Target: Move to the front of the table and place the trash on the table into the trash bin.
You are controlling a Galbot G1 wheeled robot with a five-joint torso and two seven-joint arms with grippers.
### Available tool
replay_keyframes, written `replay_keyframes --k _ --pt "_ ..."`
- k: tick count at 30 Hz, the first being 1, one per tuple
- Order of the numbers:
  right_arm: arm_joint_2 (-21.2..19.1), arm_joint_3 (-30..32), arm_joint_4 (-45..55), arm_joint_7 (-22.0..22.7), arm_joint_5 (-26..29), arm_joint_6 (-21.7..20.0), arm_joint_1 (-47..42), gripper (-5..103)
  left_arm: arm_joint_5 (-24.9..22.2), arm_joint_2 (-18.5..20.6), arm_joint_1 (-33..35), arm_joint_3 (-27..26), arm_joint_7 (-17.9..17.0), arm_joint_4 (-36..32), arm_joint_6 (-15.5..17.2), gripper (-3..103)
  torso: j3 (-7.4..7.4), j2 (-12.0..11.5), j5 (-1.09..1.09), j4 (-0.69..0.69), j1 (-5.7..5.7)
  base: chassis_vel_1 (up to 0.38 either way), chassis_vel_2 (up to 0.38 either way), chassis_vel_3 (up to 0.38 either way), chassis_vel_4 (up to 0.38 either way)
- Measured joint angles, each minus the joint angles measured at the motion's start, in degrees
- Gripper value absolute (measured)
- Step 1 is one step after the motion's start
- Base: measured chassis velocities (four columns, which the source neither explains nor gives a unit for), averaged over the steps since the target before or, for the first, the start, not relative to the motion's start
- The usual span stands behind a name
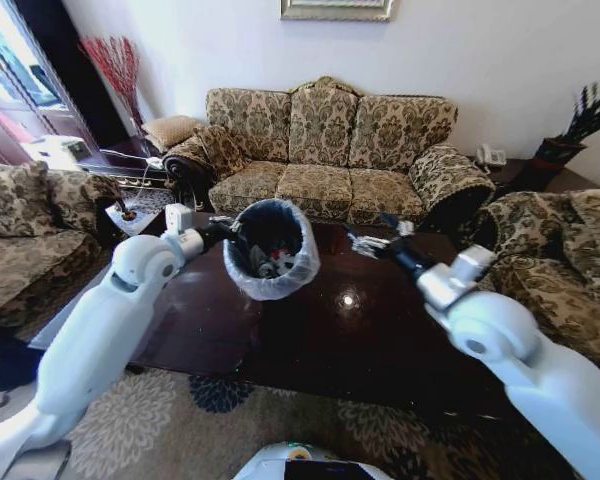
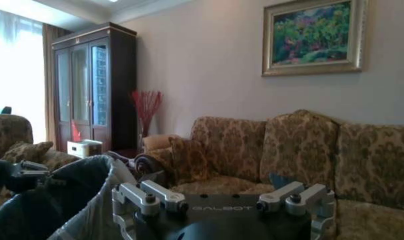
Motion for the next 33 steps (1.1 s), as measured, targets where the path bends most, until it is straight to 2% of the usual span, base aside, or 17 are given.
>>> replay_keyframes --k 2,3,5,7,10,11,14,21,33 --pt "1.91 2.88 0.95 -0.70 -2.12 0.11 -5.49 100 0.21 -0.28 2.21 -1.49 -0.68 -1.12 0.00 0 0.00 0.00 0.01 0.01 0.00 0.000 0.000 0.000 0.000" --pt "1.91 2.88 0.95 -0.70 -2.12 0.11 -5.49 100 0.21 -0.28 2.21 -1.49 -0.68 -1.12 0.00 0 0.00 0.00 0.01 0.01 0.00 0.000 0.000 0.000 0.000" --pt "5.44 4.35 1.58 -1.07 -6.50 0.79 -12.16 100 0.20 -1.11 5.46 -3.51 -1.94 -3.67 0.00 0 0.00 0.00 0.00 0.00 0.00 0.000 0.000 0.000 0.000" --pt "6.36 4.47 1.63 -1.11 -7.89 0.92 -13.28 100 0.22 -1.32 6.34 -4.14 -2.36 -4.50 0.00 0 0.00 0.00 0.01 0.00 0.00 0.000 0.000 0.000 0.000" --pt "10.92 3.65 0.97 -2.08 -15.01 2.05 -16.66 100 0.58 -2.17 9.92 -6.25 -4.31 -7.85 0.00 0 0.00 0.00 0.01 -0.01 0.00 0.000 0.000 0.000 0.000" --pt "10.92 3.65 0.97 -2.08 -15.01 2.05 -16.66 100 0.58 -2.17 9.92 -6.25 -4.31 -7.85 0.00 0 0.00 0.00 0.01 -0.01 0.00 0.000 0.000 0.000 0.000" --pt "14.77 0.84 0.59 -2.01 -18.86 2.44 -17.06 100 0.66 -3.53 13.56 -8.32 -5.61 -10.12 -1.16 0 0.01 0.00 0.00 0.00 0.02 0.000 0.000 0.000 0.000" --pt "17.27 -2.86 -1.96 -2.57 -23.99 3.66 -16.90 100 0.33 -4.95 16.51 -11.12 -5.84 -12.28 -2.11 0 0.01 -0.01 0.01 0.00 0.03 0.091 -0.071 -0.095 0.076" --pt "16.68 -4.65 -3.42 -1.75 -24.11 3.39 -16.13 100 0.28 -6.87 17.40 -11.63 -5.25 -14.00 -1.92 0 -0.02 0.01 0.02 -0.01 -0.05 0.239 -0.229 -0.244 0.217"
